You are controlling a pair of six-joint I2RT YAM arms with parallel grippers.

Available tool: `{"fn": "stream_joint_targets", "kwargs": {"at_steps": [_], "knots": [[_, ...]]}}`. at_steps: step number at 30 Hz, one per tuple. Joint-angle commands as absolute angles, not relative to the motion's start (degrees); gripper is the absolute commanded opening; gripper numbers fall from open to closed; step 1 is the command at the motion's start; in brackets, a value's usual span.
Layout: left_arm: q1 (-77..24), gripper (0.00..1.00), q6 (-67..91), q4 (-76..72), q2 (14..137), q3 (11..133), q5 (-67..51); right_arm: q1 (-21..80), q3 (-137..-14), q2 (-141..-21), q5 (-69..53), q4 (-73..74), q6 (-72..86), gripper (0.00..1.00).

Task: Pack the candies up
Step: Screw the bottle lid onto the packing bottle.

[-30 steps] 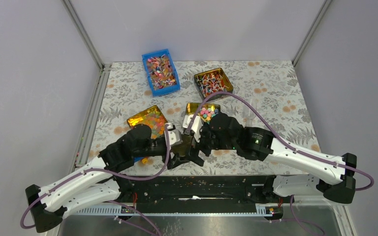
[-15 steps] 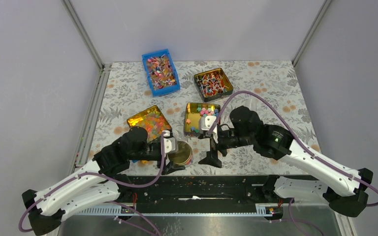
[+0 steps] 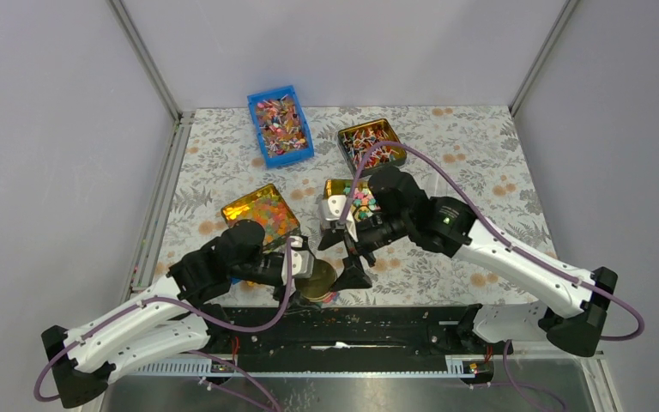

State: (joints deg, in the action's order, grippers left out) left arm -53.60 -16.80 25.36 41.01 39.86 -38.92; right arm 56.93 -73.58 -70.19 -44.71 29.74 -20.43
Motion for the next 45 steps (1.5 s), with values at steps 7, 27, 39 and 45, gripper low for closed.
{"fn": "stream_joint_targets", "kwargs": {"at_steps": [7, 27, 39, 45], "knots": [[-53.87, 0.43, -18.94, 21.88, 40.94, 43.56, -42.32, 57.12, -74.53, -73.13, -49.97, 29.69, -21.44, 1.0], [-53.84, 0.43, -16.77, 16.58, 41.95, 43.56, -39.88, 61.02, -68.87, -72.16, -40.07, 22.33, -18.39, 0.86], [-53.8, 0.41, -9.22, 6.46, 43.3, 42.92, -31.73, 65.39, -63.78, -70.43, -20.94, 17.49, -13.76, 0.75], [-53.84, 0.4, -6.86, 2.42, 45.17, 43.35, -28.93, 66.35, -63.28, -70.77, -14.03, 15.61, -9.8, 0.74]]}}
